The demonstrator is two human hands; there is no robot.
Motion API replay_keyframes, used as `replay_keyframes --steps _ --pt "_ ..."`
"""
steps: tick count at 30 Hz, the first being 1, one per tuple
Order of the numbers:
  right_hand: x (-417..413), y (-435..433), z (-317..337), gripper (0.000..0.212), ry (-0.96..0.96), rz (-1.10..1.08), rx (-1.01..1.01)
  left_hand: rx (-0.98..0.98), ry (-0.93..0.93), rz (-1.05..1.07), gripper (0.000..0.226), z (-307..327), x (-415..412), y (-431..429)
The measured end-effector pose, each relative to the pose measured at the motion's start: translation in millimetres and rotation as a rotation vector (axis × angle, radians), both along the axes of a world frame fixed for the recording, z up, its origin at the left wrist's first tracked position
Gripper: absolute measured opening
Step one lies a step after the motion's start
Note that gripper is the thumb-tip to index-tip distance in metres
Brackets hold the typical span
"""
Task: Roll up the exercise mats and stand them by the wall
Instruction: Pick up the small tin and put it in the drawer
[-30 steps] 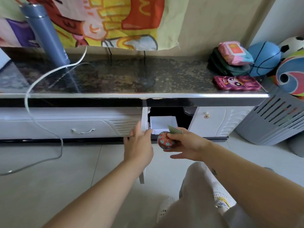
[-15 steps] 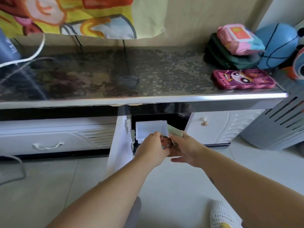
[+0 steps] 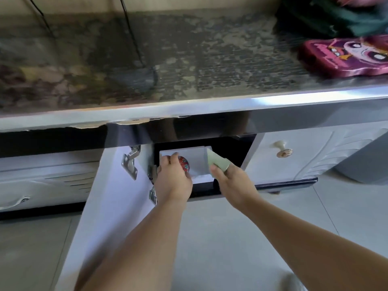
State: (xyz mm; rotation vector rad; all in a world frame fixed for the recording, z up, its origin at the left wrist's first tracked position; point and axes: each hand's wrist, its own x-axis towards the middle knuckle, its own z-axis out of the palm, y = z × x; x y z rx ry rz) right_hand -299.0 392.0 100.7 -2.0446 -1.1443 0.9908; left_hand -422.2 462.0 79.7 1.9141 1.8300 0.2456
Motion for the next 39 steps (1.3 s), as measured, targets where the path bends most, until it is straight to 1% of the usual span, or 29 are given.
replay_keyframes --steps 2,3,5,6,7,9,13,16,20,23,25,29,32,34,36,39 --pt "-4 10 -11 0.016 0.049 0.007 0.036 0.004 -0.014 -0.007 0.061 -11 0 6" --pt "-6 15 -17 0.021 0.055 0.003 0.051 0.003 -0.016 -0.006 0.059 -14 1 7" --pt "-8 23 -27 0.038 0.067 -0.04 0.057 0.007 -0.007 0.007 0.051 -20 1 9" --pt "-9 25 -30 0.041 0.072 -0.063 0.052 0.016 0.012 0.011 0.046 -21 1 9" --pt "-11 27 -31 0.042 0.054 -0.068 0.042 0.029 0.04 0.007 0.043 -22 2 10" --pt "-12 30 -34 0.042 -0.067 -0.02 0.011 0.054 0.101 -0.023 0.038 -26 2 12" --pt "-12 34 -39 0.043 -0.228 0.049 -0.023 0.049 0.256 -0.136 0.031 -35 1 13" --pt "-12 38 -43 0.04 -0.301 0.068 -0.04 0.055 0.305 -0.214 0.033 -37 0 7" --pt "-9 46 -42 0.033 -0.286 0.095 -0.099 0.05 0.298 -0.25 0.033 -33 0 5" --pt "-8 48 -41 0.018 -0.301 0.056 -0.105 0.037 0.298 -0.261 0.034 -31 0 5" --pt "-7 46 -40 0.027 -0.315 0.03 -0.129 0.013 0.296 -0.267 0.034 -32 -1 5" --pt "-4 39 -36 0.02 -0.272 0.014 -0.129 -0.071 0.324 -0.313 0.039 -25 0 0" --pt "-2 34 -28 0.02 -0.282 0.017 -0.128 -0.141 0.339 -0.366 0.046 -9 1 -7" --pt "-2 31 -23 0.025 -0.311 0.015 -0.139 -0.171 0.341 -0.408 0.047 1 1 -12" --pt "-3 30 -21 0.036 -0.321 0.007 -0.146 -0.213 0.367 -0.448 0.045 8 0 -15" --pt "-6 30 -15 0.04 -0.315 -0.023 -0.137 -0.261 0.442 -0.499 0.044 12 -5 -16"
